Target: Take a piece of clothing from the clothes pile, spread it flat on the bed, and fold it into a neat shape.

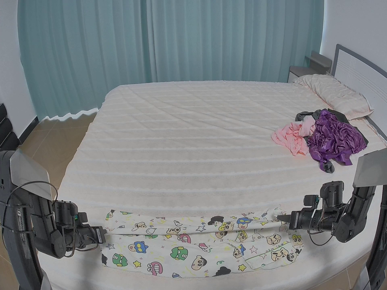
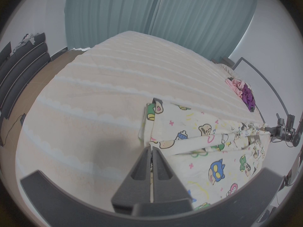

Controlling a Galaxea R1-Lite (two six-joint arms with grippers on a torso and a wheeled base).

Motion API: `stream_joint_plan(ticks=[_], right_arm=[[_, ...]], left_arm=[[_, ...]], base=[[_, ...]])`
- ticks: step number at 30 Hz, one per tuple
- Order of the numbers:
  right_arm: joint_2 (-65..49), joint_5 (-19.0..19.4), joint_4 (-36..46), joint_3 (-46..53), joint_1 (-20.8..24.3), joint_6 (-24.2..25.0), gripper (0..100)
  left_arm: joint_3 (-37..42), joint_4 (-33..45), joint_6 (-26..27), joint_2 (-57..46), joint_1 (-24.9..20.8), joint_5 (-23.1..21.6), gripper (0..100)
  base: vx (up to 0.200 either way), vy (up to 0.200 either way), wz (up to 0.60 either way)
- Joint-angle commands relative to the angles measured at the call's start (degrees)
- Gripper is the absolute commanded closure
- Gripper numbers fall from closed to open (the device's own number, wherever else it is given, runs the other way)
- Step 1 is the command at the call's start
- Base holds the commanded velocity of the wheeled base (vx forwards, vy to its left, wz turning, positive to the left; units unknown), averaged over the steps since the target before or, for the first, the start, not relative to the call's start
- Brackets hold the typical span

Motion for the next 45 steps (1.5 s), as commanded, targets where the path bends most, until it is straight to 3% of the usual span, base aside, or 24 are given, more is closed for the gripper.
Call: stream_joint_plan(ticks=[1,22,33,34,36,37,45], right_arm=[[1.6,0.0,0.0,1.6,-0.4,-1.2,100],[3.4,-0.3,0.1,3.3,-4.8,-4.9,100],[4.2,-0.3,0.1,4.8,-4.6,-8.2,100],[4.7,-0.3,0.1,4.8,-4.4,-8.3,100],[5.5,-0.4,0.1,4.4,-4.1,-8.7,100],[5.9,-0.7,0.0,4.3,-4.0,-8.9,0],[5.5,-1.5,-5.2,6.0,-4.7,-8.3,0]], left_arm=[[1.5,-0.7,0.2,2.4,0.0,0.0,100],[1.2,-2.5,0.2,3.3,0.0,0.1,100],[2.5,-3.8,-0.3,3.3,-0.1,0.1,100],[2.8,-3.8,-0.3,3.5,-0.1,0.1,0],[3.2,-3.8,-0.3,3.9,-0.5,0.1,0],[3.2,-3.8,-0.3,4.0,-0.5,0.1,0],[3.5,-3.9,-3.7,3.9,0.1,-0.4,0]], base=[[0.000,0.000,0.00],[0.000,0.000,0.00],[0.000,0.000,0.00],[0.000,0.000,0.00],[0.000,0.000,0.00],[0.000,0.000,0.00],[0.000,0.000,0.00]])
